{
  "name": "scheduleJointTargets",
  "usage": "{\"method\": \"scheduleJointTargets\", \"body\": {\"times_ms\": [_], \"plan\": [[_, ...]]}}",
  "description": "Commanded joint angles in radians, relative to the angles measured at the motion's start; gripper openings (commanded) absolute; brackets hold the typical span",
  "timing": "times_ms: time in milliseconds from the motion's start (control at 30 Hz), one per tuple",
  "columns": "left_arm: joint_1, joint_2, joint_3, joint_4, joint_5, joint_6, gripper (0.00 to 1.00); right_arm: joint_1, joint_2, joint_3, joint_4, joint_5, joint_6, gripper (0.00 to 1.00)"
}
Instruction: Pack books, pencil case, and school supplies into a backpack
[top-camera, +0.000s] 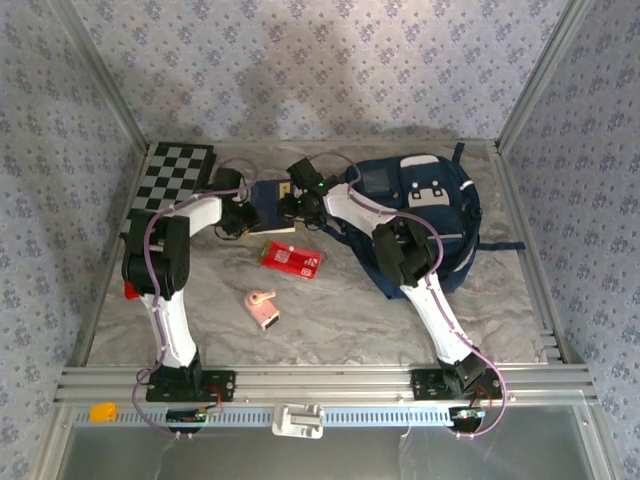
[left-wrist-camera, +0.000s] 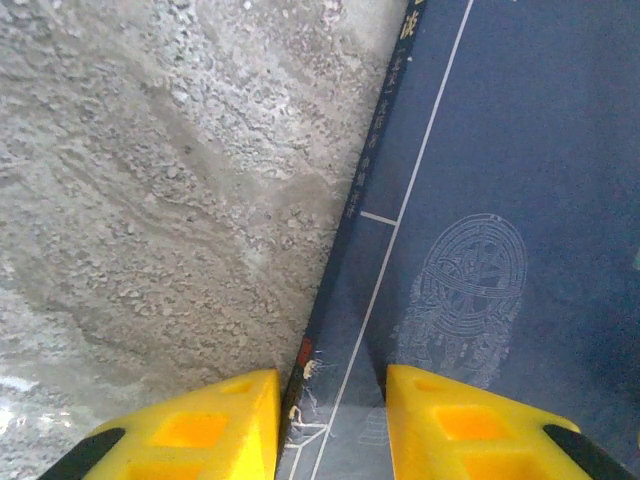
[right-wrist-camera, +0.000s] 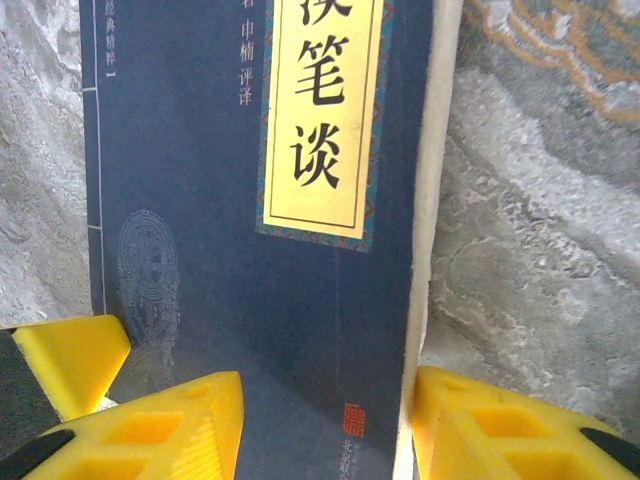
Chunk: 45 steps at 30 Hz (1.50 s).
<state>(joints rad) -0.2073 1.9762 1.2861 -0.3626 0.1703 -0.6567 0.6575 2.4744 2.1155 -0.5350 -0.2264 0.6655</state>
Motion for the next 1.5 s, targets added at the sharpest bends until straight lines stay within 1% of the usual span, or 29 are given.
{"method": "scheduleJointTargets", "body": {"times_ms": [0,200,300,600,733,900,967,1067,1133,1233,1300,1467], "plan": [[-0.032,0.043,-0.041,0.026,0.086,-0.007,0.32,0.01,-0.043,0.033,-0.022,-0.037,-0.013,0.47],[-0.035,0.036,-0.045,0.012,0.057,0.0,0.31,0.009,-0.085,0.014,0.002,-0.079,-0.017,0.43],[-0.037,0.035,-0.047,0.015,0.059,-0.001,0.3,0.009,-0.081,0.012,0.004,-0.102,-0.008,0.39],[-0.041,0.03,-0.045,0.022,0.067,0.0,0.29,0.008,-0.059,0.003,0.003,-0.089,-0.003,0.3],[-0.045,0.026,-0.039,0.026,0.07,0.0,0.28,0.007,-0.054,0.004,0.002,-0.091,-0.001,0.23],[-0.036,-0.006,-0.004,0.011,0.074,0.005,0.29,0.007,-0.096,0.006,0.027,-0.097,-0.007,0.04],[-0.026,-0.042,0.007,0.003,0.074,0.003,0.31,0.008,-0.123,0.009,0.032,-0.089,-0.016,0.0],[-0.01,-0.115,0.016,-0.013,0.061,0.012,0.4,0.003,-0.176,0.008,0.039,-0.083,-0.028,0.0],[0.004,-0.158,0.028,-0.038,0.061,0.021,0.44,-0.002,-0.216,0.001,0.04,-0.075,-0.029,0.0],[0.024,-0.242,0.02,-0.053,0.078,0.015,0.49,-0.007,-0.301,-0.035,0.03,-0.057,-0.081,0.0],[0.031,-0.316,-0.006,-0.04,0.103,0.007,0.55,-0.01,-0.388,-0.107,0.051,-0.046,-0.092,0.0],[0.03,-0.495,-0.1,0.036,0.199,-0.042,0.62,-0.021,-0.628,-0.343,0.139,-0.046,-0.11,0.0]]}}
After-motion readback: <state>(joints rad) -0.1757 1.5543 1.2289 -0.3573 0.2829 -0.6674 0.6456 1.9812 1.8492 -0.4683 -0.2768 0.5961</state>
